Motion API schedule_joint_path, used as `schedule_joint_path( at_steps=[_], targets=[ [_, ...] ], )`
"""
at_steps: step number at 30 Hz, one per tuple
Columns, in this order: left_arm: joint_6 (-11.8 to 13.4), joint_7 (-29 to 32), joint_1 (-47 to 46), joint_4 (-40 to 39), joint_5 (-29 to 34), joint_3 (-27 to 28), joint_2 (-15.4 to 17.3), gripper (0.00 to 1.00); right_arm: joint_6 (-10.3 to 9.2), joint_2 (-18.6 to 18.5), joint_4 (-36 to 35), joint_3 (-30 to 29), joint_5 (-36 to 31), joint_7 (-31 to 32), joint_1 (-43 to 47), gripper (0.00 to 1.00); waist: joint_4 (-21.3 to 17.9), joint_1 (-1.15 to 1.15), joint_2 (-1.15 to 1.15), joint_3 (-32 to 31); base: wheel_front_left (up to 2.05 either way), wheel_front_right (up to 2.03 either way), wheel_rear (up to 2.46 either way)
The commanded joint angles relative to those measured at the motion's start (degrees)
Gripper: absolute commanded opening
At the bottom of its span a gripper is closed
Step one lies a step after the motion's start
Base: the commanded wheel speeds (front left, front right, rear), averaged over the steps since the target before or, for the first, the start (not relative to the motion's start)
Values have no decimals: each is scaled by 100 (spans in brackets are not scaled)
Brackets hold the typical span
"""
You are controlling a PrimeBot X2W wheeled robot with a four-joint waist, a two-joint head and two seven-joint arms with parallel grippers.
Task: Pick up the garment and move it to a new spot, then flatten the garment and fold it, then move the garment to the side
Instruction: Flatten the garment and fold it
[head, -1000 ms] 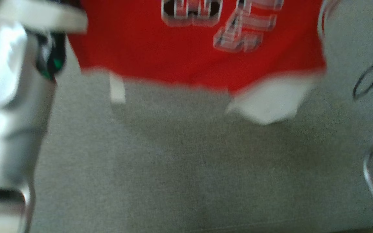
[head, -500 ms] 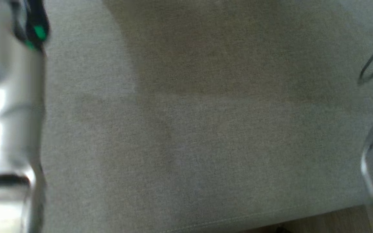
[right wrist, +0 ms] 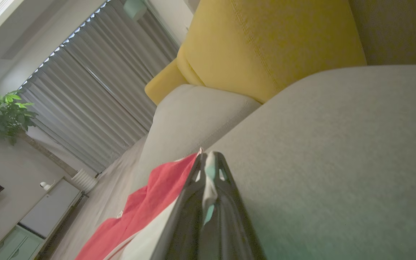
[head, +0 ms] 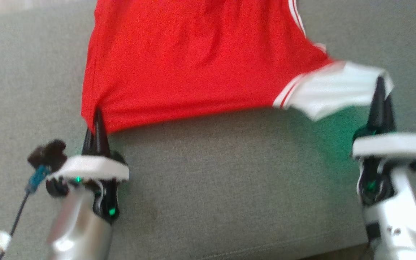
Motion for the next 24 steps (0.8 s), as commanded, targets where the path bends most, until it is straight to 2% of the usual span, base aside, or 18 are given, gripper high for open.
schedule_joint_path(
  at_steps=[1, 14, 24],
  targets=[
    [14, -21, 381, -12, -148, 178, 64, 0, -4, -17, -276, 127, 58, -38, 40, 0, -21, 2, 0, -220, 0, 0, 0],
    [14, -21, 1917, -412, -723, -217, -23, 0, -4, -145, -157, 375, 482, -32, 1619, 0, 32, 2, 0, -1427, 0, 0, 0],
    [14, -21, 2568, -798, -1123, -528, -24, 0, -4, -130, -391, 304, 753, 93, 2146, 0, 249, 2, 0, -1668, 0, 0, 0]
  ],
)
